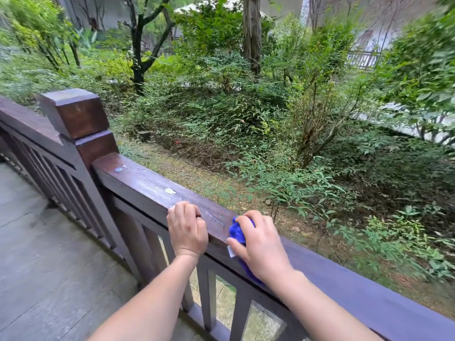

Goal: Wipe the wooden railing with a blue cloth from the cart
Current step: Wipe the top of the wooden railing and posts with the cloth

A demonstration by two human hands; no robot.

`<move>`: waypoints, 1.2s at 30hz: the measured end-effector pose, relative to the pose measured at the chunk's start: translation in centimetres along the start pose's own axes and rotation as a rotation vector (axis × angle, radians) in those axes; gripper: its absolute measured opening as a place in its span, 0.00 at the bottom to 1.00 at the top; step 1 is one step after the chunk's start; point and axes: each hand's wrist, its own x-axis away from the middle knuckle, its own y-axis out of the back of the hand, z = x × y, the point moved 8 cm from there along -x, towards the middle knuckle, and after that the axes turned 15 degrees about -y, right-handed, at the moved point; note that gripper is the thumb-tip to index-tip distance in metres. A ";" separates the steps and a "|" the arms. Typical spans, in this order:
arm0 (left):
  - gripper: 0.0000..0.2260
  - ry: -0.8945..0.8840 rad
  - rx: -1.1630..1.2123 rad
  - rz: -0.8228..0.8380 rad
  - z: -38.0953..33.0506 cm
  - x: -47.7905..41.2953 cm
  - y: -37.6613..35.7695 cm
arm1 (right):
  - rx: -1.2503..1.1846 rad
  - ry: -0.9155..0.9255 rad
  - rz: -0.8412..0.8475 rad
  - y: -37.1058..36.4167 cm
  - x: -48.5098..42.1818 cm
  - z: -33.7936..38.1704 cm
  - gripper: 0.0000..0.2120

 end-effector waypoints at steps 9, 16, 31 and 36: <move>0.04 -0.117 0.199 0.064 0.9 -0.5 2.0 | -0.030 0.067 0.097 -3.4 -2.3 4.1 0.28; 0.07 0.021 -0.013 -0.033 13.2 -5.9 6.8 | 0.035 0.013 0.068 -5.8 -4.8 8.6 0.26; 0.03 -0.037 0.084 -0.041 20.4 -9.1 1.7 | 0.021 -0.194 -0.041 -6.1 -8.7 8.8 0.19; 0.03 -0.128 0.064 0.040 20.2 -9.0 1.7 | 0.071 0.002 0.050 -7.1 -7.1 10.9 0.21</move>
